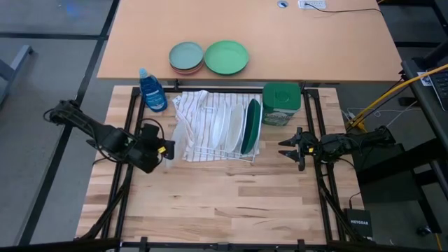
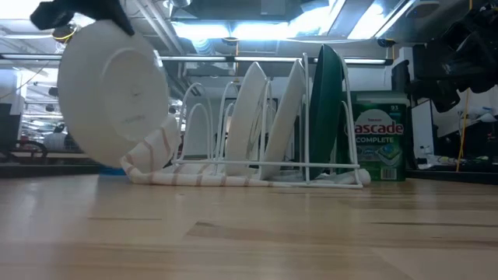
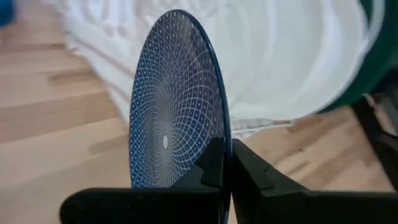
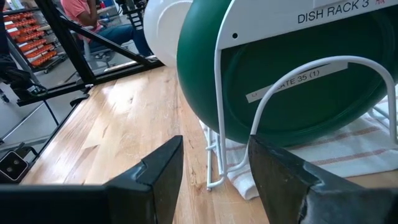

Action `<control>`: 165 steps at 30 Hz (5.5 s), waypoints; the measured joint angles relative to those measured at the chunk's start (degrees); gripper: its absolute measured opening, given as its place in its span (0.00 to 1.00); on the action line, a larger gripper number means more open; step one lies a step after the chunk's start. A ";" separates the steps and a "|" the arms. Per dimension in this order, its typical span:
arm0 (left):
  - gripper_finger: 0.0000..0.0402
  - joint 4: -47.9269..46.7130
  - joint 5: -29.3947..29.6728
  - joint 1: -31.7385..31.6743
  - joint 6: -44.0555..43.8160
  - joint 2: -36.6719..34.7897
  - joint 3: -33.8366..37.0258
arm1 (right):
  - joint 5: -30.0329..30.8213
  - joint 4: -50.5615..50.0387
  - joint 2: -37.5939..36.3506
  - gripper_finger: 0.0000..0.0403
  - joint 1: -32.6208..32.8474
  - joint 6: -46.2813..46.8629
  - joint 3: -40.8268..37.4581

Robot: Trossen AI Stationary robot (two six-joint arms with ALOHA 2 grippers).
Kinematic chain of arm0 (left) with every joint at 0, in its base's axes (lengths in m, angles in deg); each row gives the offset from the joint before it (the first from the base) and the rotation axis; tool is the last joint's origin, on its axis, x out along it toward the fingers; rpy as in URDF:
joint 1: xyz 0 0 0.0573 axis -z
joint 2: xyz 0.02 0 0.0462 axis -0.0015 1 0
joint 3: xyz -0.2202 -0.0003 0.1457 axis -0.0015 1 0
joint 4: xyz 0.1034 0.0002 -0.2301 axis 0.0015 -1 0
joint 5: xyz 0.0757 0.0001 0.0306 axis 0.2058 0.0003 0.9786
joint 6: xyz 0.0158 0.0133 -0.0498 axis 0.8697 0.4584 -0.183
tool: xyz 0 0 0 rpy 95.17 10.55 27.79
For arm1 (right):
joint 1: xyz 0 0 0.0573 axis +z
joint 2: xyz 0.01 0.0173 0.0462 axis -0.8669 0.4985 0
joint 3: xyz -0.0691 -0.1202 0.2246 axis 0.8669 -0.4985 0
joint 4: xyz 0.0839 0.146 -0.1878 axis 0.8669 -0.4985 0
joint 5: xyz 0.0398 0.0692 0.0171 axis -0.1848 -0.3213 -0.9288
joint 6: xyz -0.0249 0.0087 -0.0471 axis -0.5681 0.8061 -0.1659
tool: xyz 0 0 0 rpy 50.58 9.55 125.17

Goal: Sort dishes
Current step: Put the blue patterned plate into the dish rack

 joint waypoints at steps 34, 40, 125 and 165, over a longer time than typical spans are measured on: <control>0.00 6.14 -0.05 -0.04 9.96 -5.63 0.00 | 0.00 -0.02 0.01 0.46 -0.01 0.00 0.00; 0.00 2.91 0.97 -0.04 8.37 -8.79 0.00 | 0.00 0.00 0.01 0.46 -0.01 0.00 0.00; 0.00 41.37 7.12 -18.56 32.74 22.86 -0.04 | 0.00 -0.02 0.02 0.46 0.00 0.02 0.02; 0.33 40.64 6.79 -18.38 41.90 22.80 -0.04 | 0.00 -0.02 0.00 0.46 -0.02 0.00 0.00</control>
